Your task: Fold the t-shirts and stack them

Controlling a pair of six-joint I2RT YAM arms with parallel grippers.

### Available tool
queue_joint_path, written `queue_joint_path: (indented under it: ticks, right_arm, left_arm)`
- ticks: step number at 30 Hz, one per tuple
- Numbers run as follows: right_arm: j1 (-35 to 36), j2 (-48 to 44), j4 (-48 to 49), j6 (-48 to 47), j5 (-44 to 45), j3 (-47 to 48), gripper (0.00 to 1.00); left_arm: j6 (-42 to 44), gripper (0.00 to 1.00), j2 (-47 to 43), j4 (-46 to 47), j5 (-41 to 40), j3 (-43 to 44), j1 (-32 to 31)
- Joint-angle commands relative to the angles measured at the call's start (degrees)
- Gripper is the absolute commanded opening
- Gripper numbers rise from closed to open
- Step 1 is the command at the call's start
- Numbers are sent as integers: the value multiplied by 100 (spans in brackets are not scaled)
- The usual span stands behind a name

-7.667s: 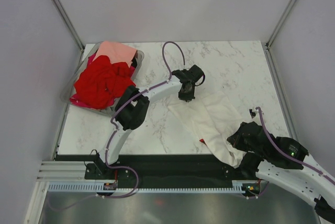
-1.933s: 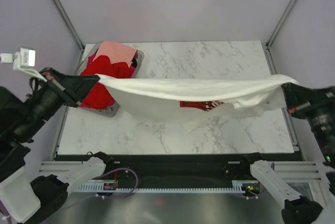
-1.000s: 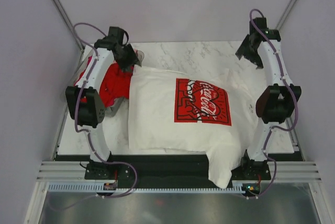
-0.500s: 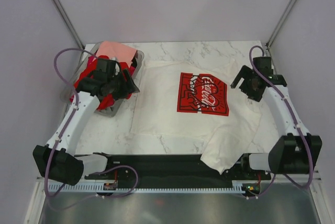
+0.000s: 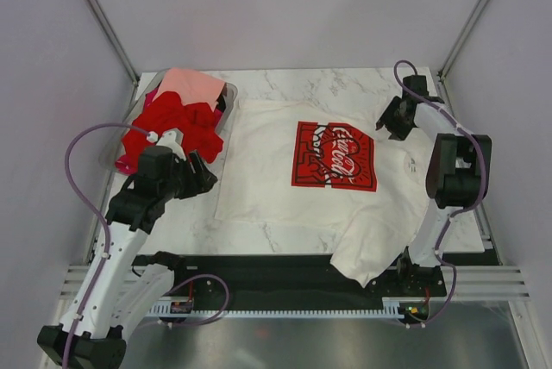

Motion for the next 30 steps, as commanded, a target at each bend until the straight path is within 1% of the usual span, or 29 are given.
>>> queue_joint_path:
  ticks: [1, 6, 13, 16, 17, 19, 20, 22, 23, 24, 26, 28, 29, 30]
  right_arm:
    - [10, 648, 263, 49, -147, 483, 57]
    - [27, 1096, 395, -3, -94, 799, 56]
    - [27, 1370, 395, -118, 47, 1019, 57]
    - [27, 1431, 404, -136, 47, 993, 54]
    - [27, 1449, 404, -136, 38, 950, 50]
    - [27, 1432, 430, -162, 29, 906, 47]
    - [27, 1423, 430, -179, 20, 862, 38]
    - [27, 1388, 439, -188, 12, 818, 28]
    - [27, 1353, 456, -197, 12, 783, 20]
    - [27, 1326, 456, -197, 3, 765, 18]
    - [19, 1247, 456, -206, 20, 730, 21]
    - [19, 1133, 448, -232, 55, 712, 28]
    - [10, 1002, 448, -241, 56, 703, 35]
    - [10, 957, 456, -302, 56, 712, 36]
  left_arm:
    - [380, 67, -236, 441, -218, -166, -26]
    - [424, 66, -281, 503, -43, -202, -79]
    - [442, 66, -219, 555, 80, -219, -88]
    - [442, 66, -202, 555, 80, -228, -88]
    - [442, 66, -210, 556, 80, -219, -88]
    - [442, 66, -201, 564, 72, -228, -88]
    - [442, 66, -193, 564, 72, -237, -88]
    - [442, 66, -158, 564, 63, -228, -88]
    - [442, 66, -158, 564, 80, -228, -88]
    - [442, 65, -149, 564, 80, -228, -88]
    - [442, 65, -140, 564, 80, -228, -88]
    - [442, 65, -140, 564, 80, -237, -88]
    - [442, 65, -140, 564, 80, -237, -88]
    - [442, 65, -140, 564, 80, -228, -88]
